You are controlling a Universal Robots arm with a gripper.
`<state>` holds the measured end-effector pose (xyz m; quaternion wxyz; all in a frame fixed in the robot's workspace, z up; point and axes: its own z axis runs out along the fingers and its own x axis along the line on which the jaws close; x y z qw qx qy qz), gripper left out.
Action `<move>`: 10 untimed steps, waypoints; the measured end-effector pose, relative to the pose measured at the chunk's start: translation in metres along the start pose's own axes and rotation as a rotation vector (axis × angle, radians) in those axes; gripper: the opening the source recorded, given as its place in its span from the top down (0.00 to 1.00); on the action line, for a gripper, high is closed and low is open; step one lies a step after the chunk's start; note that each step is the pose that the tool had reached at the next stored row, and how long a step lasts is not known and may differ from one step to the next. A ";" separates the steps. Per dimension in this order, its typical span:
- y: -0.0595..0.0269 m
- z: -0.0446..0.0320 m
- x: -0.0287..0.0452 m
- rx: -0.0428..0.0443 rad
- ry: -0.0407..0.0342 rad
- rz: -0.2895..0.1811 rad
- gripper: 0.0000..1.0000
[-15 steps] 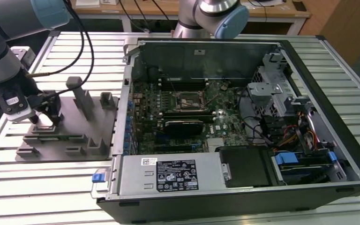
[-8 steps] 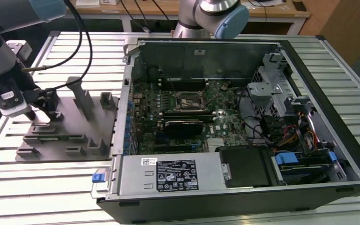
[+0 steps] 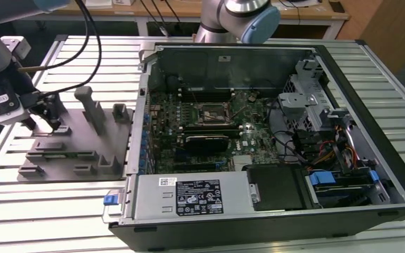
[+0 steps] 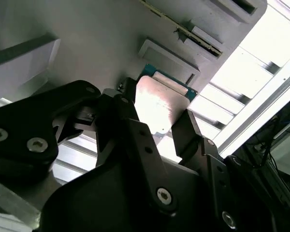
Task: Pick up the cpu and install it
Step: 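Pick up the cpu and move it towards the insertion slot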
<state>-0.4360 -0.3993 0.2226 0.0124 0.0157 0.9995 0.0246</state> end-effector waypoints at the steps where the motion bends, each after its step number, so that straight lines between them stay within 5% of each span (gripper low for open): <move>1: 0.0001 -0.0024 0.0000 -0.0005 0.0000 0.000 0.46; 10: 0.0012 -0.0252 -0.0006 -0.0058 -0.0007 0.000 0.46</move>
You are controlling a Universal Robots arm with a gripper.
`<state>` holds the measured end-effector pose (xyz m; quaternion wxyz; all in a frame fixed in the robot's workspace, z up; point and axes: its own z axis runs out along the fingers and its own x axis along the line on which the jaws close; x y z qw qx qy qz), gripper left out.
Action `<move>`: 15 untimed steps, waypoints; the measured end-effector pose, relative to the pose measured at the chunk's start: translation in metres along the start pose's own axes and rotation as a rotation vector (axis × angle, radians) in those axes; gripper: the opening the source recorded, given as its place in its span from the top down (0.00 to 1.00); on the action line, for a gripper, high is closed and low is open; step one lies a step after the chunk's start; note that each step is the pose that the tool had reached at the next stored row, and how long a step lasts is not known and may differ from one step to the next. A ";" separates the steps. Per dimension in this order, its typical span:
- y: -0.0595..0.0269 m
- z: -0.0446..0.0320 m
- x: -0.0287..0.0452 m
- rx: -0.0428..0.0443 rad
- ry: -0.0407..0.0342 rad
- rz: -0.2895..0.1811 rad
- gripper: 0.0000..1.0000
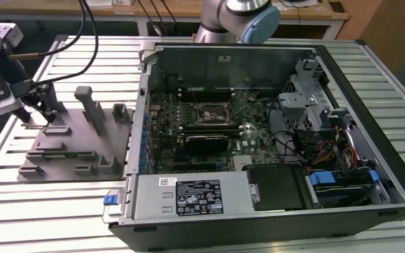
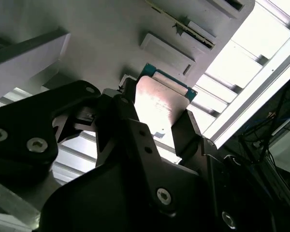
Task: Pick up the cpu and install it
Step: 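Pick up the cpu and move it towards the insertion slot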
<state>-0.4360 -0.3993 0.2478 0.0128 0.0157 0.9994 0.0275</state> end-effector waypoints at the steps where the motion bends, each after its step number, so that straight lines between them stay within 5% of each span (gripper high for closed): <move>1: 0.0002 -0.0027 -0.0001 -0.0008 -0.0001 0.000 0.46; 15: 0.0021 -0.0388 -0.0006 -0.0068 -0.0059 0.000 0.46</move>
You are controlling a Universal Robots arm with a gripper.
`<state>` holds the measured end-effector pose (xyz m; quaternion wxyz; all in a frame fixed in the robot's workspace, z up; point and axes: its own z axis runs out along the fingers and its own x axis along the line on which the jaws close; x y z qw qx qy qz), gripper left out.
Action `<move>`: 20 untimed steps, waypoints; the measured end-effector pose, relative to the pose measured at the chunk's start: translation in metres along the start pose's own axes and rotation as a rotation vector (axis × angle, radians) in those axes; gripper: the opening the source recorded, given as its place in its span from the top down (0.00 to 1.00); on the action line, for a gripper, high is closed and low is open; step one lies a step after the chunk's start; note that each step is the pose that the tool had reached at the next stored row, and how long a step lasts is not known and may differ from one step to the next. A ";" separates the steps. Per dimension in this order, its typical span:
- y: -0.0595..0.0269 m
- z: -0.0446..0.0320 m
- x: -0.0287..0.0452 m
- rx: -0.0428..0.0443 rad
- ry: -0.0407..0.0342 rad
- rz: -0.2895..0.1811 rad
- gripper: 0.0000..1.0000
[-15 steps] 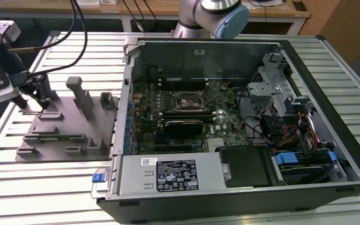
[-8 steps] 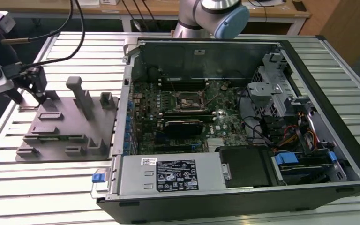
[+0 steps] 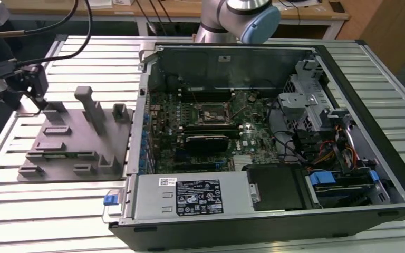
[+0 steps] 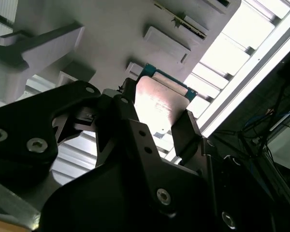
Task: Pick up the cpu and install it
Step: 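Pick up the cpu and move it towards the insertion slot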
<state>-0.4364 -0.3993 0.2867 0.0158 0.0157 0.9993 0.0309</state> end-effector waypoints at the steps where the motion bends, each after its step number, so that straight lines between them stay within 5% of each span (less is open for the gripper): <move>1: 0.0001 -0.0023 0.0000 0.0000 -0.0008 0.000 0.46; 20: 0.0030 -0.0487 -0.0007 -0.0007 -0.0204 -0.001 0.46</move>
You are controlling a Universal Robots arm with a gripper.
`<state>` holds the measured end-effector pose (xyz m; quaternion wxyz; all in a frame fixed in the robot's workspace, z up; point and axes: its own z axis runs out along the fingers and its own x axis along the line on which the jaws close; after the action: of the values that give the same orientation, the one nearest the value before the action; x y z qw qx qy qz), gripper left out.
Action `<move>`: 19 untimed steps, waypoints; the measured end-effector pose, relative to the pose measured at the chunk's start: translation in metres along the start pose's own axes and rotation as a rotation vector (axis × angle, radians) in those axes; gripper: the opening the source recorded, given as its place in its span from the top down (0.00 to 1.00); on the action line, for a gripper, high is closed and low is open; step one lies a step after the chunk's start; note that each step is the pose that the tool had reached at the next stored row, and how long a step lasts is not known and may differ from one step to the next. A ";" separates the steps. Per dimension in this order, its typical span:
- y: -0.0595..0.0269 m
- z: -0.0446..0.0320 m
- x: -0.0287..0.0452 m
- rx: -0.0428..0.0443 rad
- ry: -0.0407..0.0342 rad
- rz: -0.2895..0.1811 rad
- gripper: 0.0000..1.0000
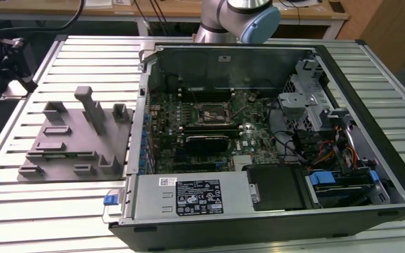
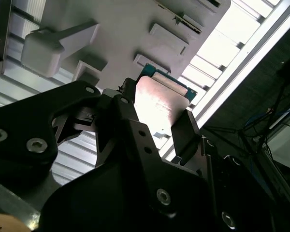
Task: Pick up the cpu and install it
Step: 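Pick up the cpu and move it towards the insertion slot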
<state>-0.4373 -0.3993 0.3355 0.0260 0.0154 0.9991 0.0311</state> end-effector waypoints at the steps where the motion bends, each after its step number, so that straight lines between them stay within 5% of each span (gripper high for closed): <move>1: 0.0002 -0.0026 -0.0001 0.0000 -0.0011 0.000 0.46; 14: 0.0021 -0.0327 -0.0016 -0.0006 -0.0167 -0.001 0.46; 19: 0.0025 -0.0386 -0.0019 -0.0008 -0.0194 -0.001 0.46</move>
<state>-0.4373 -0.3993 0.3742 0.0357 0.0151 0.9988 0.0313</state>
